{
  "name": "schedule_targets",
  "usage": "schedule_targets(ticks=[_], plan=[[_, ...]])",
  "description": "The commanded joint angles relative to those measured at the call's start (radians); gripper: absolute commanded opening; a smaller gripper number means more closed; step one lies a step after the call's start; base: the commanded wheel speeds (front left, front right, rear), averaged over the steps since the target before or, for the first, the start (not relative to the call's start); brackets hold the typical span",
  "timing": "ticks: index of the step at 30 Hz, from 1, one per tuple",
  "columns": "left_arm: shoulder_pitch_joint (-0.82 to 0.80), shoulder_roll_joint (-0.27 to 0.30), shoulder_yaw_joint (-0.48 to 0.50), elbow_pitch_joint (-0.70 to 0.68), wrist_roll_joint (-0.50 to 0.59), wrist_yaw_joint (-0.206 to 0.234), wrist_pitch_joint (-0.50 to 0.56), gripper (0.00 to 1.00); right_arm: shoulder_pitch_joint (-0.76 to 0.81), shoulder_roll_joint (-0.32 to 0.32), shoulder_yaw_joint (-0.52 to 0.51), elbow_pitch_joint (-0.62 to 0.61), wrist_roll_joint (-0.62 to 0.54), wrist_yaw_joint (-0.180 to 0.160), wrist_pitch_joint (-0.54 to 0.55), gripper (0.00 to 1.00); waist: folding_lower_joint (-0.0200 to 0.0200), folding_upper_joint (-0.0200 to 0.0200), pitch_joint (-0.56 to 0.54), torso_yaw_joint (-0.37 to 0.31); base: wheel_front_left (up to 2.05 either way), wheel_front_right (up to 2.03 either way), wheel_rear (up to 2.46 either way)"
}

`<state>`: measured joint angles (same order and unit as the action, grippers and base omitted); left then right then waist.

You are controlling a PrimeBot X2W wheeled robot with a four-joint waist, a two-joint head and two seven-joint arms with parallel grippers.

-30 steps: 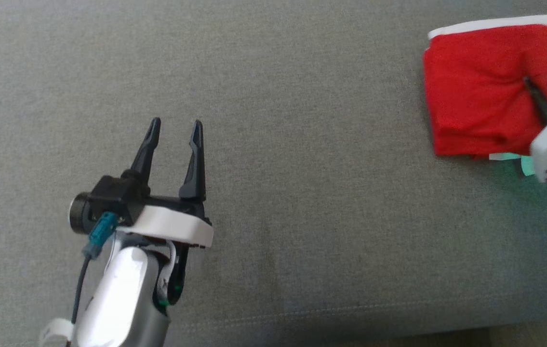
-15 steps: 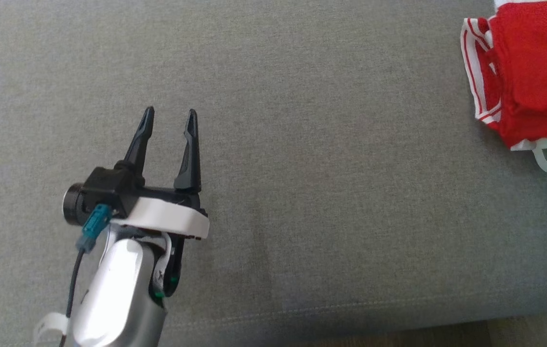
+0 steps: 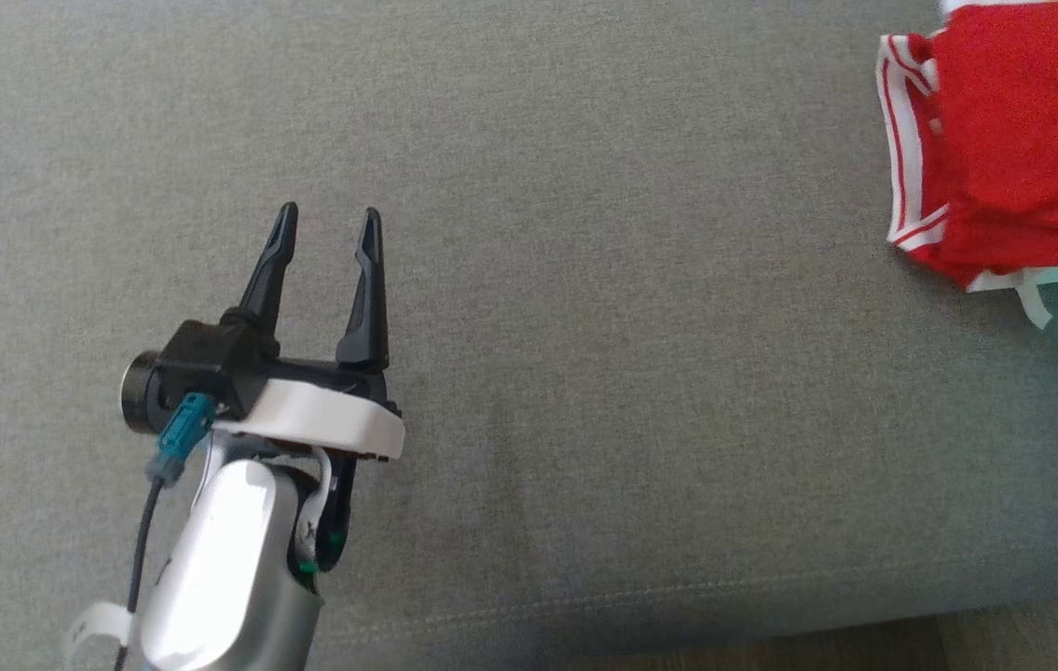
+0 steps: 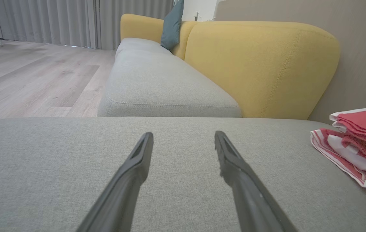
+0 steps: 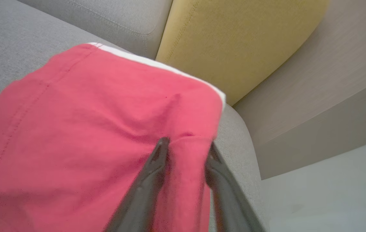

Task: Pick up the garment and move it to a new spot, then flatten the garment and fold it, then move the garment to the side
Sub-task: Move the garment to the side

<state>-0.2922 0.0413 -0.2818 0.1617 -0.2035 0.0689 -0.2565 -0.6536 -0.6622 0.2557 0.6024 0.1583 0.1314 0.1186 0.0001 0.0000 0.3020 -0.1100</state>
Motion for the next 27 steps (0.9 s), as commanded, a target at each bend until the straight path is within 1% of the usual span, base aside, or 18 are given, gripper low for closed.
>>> schedule_targets(ticks=[1,10,15,18,21,24,27], plan=[[-0.024,0.009,0.03,-0.031,0.012,-0.004,-0.005,1.0,0.018,-0.023,-0.02,-0.044,0.0,-0.001,0.005,1.0,-0.0001,0.0,-0.002,0.0,0.0,0.0,0.0],[-0.017,0.009,0.022,-0.026,0.003,-0.004,-0.005,1.0,0.028,0.004,-0.097,-0.13,-0.022,-0.001,0.024,1.0,-0.0001,0.0,-0.019,0.009,0.0,0.0,0.0],[-0.008,0.009,0.02,-0.024,-0.005,0.0,-0.005,1.0,0.026,0.051,-0.142,-0.199,-0.047,-0.001,0.011,1.0,-0.0001,0.0,-0.045,0.02,0.0,0.0,0.0],[0.0,0.009,0.026,-0.026,-0.006,0.002,-0.005,1.0,0.024,0.107,-0.167,-0.248,-0.054,-0.001,-0.011,1.0,-0.0001,0.0,-0.065,0.025,0.0,0.0,0.0],[0.01,0.009,0.035,-0.029,-0.006,0.007,-0.005,1.0,0.029,0.184,-0.175,-0.307,-0.05,-0.001,-0.051,1.0,-0.0001,0.0,-0.089,0.027,0.0,0.0,0.0],[0.021,0.009,0.044,-0.039,-0.004,0.01,-0.005,1.0,0.049,0.278,-0.181,-0.359,-0.045,-0.001,-0.096,1.0,-0.0001,0.0,-0.117,0.027,0.0,0.0,0.0],[0.033,0.009,0.049,-0.047,-0.002,0.013,-0.005,1.0,0.089,0.387,-0.188,-0.402,-0.035,-0.001,-0.136,1.0,-0.0001,0.0,-0.143,0.028,0.0,0.0,0.0]])
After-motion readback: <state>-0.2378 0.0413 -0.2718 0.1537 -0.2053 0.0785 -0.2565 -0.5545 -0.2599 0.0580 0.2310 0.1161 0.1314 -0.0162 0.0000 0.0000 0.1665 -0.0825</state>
